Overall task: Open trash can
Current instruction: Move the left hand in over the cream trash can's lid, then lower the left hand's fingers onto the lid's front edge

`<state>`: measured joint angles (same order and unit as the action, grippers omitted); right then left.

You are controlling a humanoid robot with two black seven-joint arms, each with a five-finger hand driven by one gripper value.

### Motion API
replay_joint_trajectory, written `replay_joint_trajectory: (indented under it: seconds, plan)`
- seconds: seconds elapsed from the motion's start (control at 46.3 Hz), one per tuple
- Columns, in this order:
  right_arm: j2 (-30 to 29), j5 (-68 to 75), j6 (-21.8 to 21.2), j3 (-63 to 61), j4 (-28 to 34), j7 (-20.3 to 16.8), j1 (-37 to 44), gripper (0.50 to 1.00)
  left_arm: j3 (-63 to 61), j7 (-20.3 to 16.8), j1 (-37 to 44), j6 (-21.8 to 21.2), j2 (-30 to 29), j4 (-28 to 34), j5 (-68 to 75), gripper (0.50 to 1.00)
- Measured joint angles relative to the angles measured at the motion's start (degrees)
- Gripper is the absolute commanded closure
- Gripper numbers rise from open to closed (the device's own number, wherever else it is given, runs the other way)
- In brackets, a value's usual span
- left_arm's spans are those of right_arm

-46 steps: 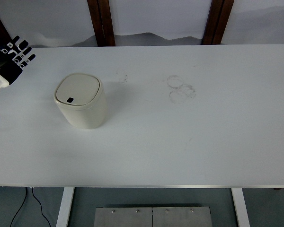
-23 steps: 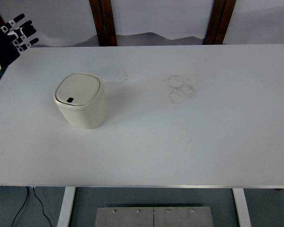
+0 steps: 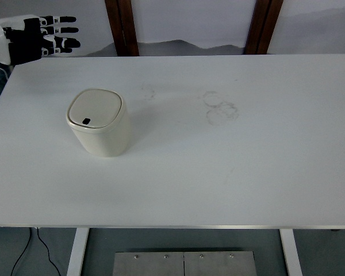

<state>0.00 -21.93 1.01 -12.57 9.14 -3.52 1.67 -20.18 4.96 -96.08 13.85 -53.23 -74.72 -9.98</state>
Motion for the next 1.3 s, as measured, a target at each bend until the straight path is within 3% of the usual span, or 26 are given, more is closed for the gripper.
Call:
replay_joint_trajectory:
  seconds: [0.216,0.627,1.297]
  plan:
    - [0.0,-0.1,0.0,0.0,0.0,0.0,0.7,0.505,-11.7,1.7,-10.5,7.2,5.1,0.0,9.3,0.5]
    - [0.0,0.0,0.0,0.0,0.0,0.0,1.3,0.505,-18.2,4.4,-23.1,20.8,11.9,0.0,20.7,0.5]
    - [0.0,-0.1,0.0,0.0,0.0,0.1,2.1,0.505,-19.0,4.4,-23.4,21.2,12.6,0.0,36.7,0.5]
